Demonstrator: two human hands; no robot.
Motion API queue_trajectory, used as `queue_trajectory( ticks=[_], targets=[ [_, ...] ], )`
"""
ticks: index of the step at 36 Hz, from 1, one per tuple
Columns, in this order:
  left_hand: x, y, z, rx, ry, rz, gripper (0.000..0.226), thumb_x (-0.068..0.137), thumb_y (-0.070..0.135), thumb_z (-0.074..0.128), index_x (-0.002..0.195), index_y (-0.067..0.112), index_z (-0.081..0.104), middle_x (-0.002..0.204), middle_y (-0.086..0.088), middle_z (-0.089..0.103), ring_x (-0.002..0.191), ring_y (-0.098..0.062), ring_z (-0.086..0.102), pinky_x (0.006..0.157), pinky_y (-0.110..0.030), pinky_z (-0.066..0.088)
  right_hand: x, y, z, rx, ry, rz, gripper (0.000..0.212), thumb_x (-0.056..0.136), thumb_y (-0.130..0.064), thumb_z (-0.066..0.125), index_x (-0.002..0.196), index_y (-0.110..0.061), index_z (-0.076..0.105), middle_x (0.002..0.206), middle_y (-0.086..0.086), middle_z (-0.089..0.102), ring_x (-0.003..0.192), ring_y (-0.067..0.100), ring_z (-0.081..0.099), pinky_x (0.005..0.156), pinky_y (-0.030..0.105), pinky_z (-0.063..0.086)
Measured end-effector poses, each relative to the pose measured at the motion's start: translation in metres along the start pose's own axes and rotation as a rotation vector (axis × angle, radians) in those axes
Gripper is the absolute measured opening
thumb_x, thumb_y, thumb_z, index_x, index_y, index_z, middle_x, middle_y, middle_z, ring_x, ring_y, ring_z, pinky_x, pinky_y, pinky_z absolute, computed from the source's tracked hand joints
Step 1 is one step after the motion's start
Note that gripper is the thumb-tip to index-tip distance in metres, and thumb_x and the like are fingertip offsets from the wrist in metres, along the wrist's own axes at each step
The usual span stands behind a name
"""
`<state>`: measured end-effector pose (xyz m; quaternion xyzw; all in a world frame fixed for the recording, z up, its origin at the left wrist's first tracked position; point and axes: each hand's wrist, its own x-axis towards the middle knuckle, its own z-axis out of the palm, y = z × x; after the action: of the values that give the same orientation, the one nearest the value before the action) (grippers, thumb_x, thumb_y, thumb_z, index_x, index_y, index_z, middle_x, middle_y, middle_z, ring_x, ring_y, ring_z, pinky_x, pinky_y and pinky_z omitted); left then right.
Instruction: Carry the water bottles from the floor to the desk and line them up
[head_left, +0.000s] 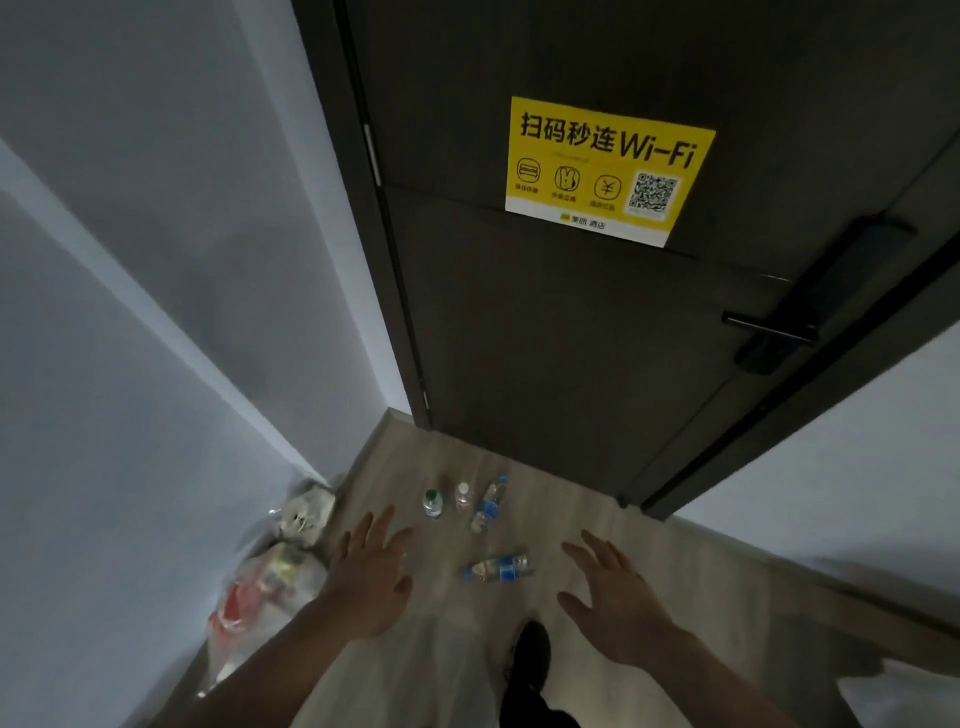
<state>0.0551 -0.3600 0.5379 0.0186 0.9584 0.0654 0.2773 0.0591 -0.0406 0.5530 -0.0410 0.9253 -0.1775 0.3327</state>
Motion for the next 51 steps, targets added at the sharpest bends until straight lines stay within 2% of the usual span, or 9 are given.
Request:
queue_trajectory(
  ticks=[10,16,25,34,41,43,45,48,51],
  targets=[
    [0.127,-0.011,0.019,-0.019,-0.140,-0.095,0.069,0.096,0.041,0.047,0.158,0.029,0.017,0.167,-0.002,-0.004,0.153,-0.029,0.000,0.123,-0.044,0.009,0.133,0.019,-0.007,-0.061,-0.166,-0.049,0.065,0.102,-0.048,0.047,0.159,-0.032,0.021,0.169,-0.008,0.005,0.155,0.019,0.010,0.123,0.037,0.022],
    [0.219,-0.035,0.060,-0.015,-0.219,-0.106,0.071,0.095,0.040,0.050,0.157,0.028,0.018,0.167,-0.003,0.000,0.153,-0.030,0.003,0.123,-0.043,0.012,0.216,0.039,0.025,-0.069,-0.250,0.008,0.062,0.104,-0.044,0.047,0.159,-0.031,0.023,0.168,-0.007,0.010,0.154,0.014,0.013,0.120,0.035,0.025],
    [0.352,-0.072,0.156,-0.016,-0.228,-0.100,0.071,0.094,0.040,0.055,0.156,0.028,0.021,0.166,-0.002,0.006,0.150,-0.028,0.015,0.116,-0.043,0.027,0.353,0.072,0.150,-0.090,-0.374,0.071,0.061,0.103,-0.037,0.049,0.158,-0.029,0.025,0.168,-0.004,0.014,0.152,0.018,0.020,0.118,0.036,0.030],
    [0.468,-0.109,0.271,-0.073,-0.171,-0.096,0.074,0.091,0.036,0.062,0.153,0.026,0.023,0.161,-0.002,0.010,0.133,-0.030,0.039,0.101,-0.042,0.046,0.487,0.097,0.294,-0.056,-0.339,0.099,0.070,0.099,-0.038,0.057,0.159,-0.027,0.022,0.164,0.000,0.023,0.146,0.020,0.031,0.115,0.035,0.035],
    [0.530,-0.134,0.358,-0.180,-0.046,-0.032,0.071,0.090,0.032,0.067,0.148,0.029,0.027,0.160,-0.001,0.010,0.122,-0.029,0.052,0.089,-0.042,0.056,0.570,0.127,0.399,-0.128,-0.311,0.052,0.073,0.094,-0.030,0.064,0.156,-0.027,0.026,0.162,0.002,0.022,0.148,0.026,0.029,0.116,0.039,0.033],
    [0.545,-0.140,0.378,-0.226,0.002,0.008,0.066,0.091,0.029,0.067,0.147,0.028,0.032,0.157,-0.001,0.019,0.117,-0.027,0.057,0.086,-0.038,0.058,0.586,0.137,0.429,-0.194,-0.319,0.022,0.077,0.090,-0.025,0.069,0.156,-0.027,0.030,0.161,0.003,0.029,0.150,0.030,0.027,0.118,0.043,0.031],
    [0.557,-0.145,0.393,-0.262,0.034,0.027,0.060,0.093,0.029,0.065,0.145,0.027,0.036,0.153,-0.001,0.027,0.114,-0.026,0.060,0.085,-0.037,0.058,0.600,0.147,0.457,-0.265,-0.319,0.007,0.083,0.078,-0.023,0.080,0.151,-0.025,0.041,0.155,0.006,0.042,0.145,0.034,0.037,0.116,0.051,0.034],
    [0.574,-0.145,0.410,-0.299,0.071,0.014,0.048,0.094,0.026,0.063,0.138,0.024,0.046,0.147,-0.001,0.034,0.108,-0.024,0.062,0.079,-0.031,0.055,0.618,0.163,0.491,-0.310,-0.292,0.011,0.089,0.058,-0.017,0.090,0.140,-0.023,0.057,0.140,0.007,0.059,0.130,0.035,0.056,0.107,0.056,0.043],
    [0.583,-0.141,0.418,-0.336,0.123,-0.021,0.033,0.095,0.022,0.063,0.127,0.020,0.053,0.140,-0.001,0.038,0.096,-0.021,0.063,0.071,-0.027,0.053,0.634,0.175,0.513,-0.343,-0.236,-0.003,0.095,0.036,-0.009,0.095,0.127,-0.023,0.069,0.123,0.008,0.069,0.106,0.039,0.068,0.089,0.057,0.055]
  ],
)
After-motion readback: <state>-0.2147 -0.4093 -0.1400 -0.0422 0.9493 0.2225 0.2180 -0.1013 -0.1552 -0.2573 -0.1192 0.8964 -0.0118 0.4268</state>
